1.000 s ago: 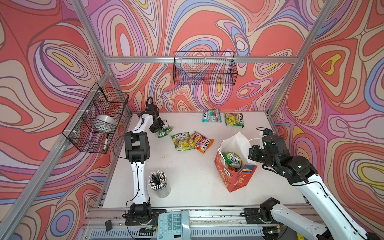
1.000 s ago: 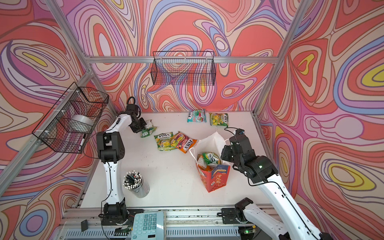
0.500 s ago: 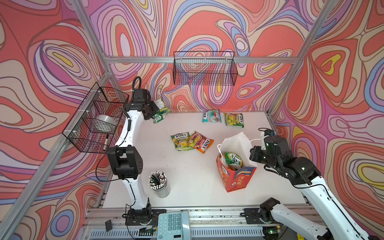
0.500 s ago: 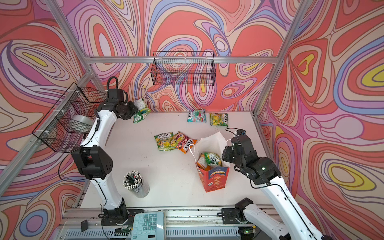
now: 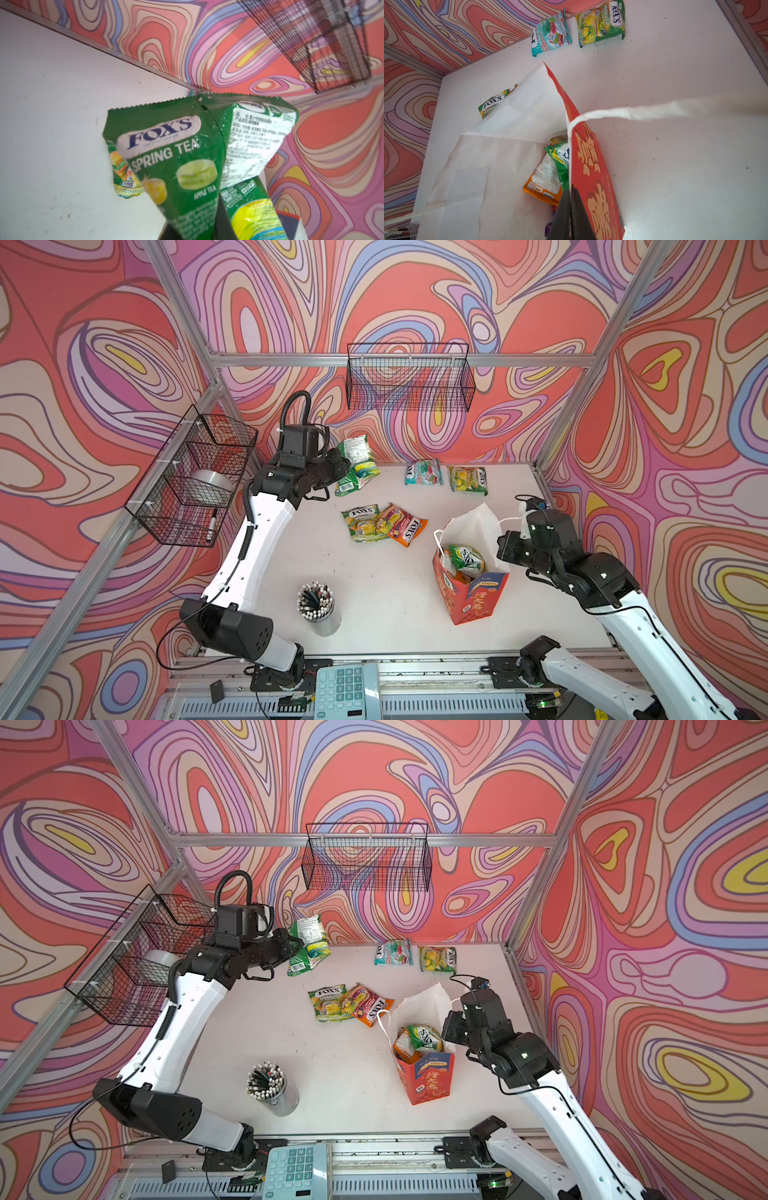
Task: Place the snacks into the paper bag
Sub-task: 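Carry the green packet over the bag held by the right gripper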
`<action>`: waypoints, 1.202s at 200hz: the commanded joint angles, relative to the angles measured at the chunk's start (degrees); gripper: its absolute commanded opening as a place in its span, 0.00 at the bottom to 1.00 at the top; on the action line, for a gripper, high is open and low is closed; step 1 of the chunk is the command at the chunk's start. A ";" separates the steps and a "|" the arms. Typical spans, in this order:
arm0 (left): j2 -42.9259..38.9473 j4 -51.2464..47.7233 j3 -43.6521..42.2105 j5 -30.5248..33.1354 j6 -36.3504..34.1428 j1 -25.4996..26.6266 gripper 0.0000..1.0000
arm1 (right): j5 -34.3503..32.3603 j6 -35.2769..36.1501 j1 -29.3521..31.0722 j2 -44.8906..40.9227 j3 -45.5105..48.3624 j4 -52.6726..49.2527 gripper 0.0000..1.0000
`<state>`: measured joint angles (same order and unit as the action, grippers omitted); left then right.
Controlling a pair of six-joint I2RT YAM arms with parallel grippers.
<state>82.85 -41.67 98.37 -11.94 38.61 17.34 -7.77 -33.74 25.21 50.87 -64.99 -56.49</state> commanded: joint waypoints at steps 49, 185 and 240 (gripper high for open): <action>-11.85 5.33 -5.48 9.66 0.15 22.78 0.00 | 0.92 -0.56 0.20 0.86 -1.76 1.19 0.00; 8.84 7.79 16.13 22.35 -3.54 53.36 0.00 | 2.43 -2.33 0.19 0.38 -1.81 -0.30 0.00; 9.09 12.47 15.05 30.98 -4.51 56.02 0.00 | 2.32 -2.82 0.20 -0.88 -1.28 -0.96 0.00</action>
<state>92.31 -36.14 114.48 13.91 34.41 72.86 -5.10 -36.10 25.21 50.78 -65.69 -56.77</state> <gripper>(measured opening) 0.119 0.047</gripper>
